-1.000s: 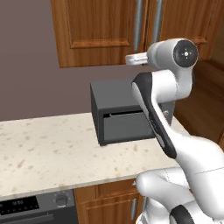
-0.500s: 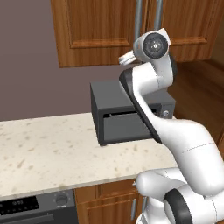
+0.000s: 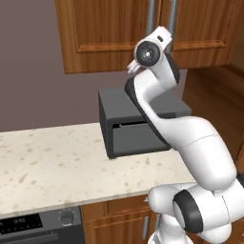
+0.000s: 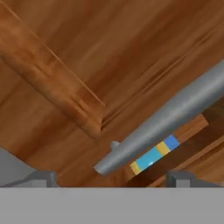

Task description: The dining table condiment station is running low on mayonnaise. Refill the condiment station by opening the cabinet and taking the mayonnaise from the cabinet and placing it on the dining table.

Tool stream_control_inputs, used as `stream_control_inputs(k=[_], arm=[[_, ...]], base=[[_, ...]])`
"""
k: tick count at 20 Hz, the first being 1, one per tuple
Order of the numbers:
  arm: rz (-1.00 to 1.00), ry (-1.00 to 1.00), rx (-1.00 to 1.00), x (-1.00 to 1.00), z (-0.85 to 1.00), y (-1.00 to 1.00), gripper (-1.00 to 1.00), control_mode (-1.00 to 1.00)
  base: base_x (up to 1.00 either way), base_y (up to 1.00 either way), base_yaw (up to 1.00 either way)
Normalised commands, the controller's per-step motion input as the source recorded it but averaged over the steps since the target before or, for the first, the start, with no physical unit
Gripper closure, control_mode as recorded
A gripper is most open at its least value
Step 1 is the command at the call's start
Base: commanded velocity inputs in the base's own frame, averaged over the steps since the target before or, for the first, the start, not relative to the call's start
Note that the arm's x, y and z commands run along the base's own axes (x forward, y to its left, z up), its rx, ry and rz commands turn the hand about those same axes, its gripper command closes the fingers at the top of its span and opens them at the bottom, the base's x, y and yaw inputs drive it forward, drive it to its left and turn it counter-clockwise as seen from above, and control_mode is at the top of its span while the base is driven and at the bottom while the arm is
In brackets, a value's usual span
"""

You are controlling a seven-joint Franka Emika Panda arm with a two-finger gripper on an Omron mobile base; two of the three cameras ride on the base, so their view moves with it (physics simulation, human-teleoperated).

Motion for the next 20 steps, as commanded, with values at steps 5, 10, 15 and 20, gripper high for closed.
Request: stream_control_inputs(k=[5, 10, 15, 20], arm=[[0.00, 0.00, -0.25, 0.21, -0.10, 0.00, -1.00, -1.00], [-0.03, 0.03, -0.15, 0.42, -0.06, -0.08, -1.00, -1.00], [-0.02, 0.10, -0.08, 0.62, -0.01, -0.19, -1.00, -1.00], [0.00, 0.09, -0.04, 0.84, -0.05, -0.14, -1.00, -1.00]], base=[[0.00, 0.00, 0.00], [0.00, 0.00, 0.00], [0.00, 0.00, 0.00], [0.00, 0.00, 0.00]])
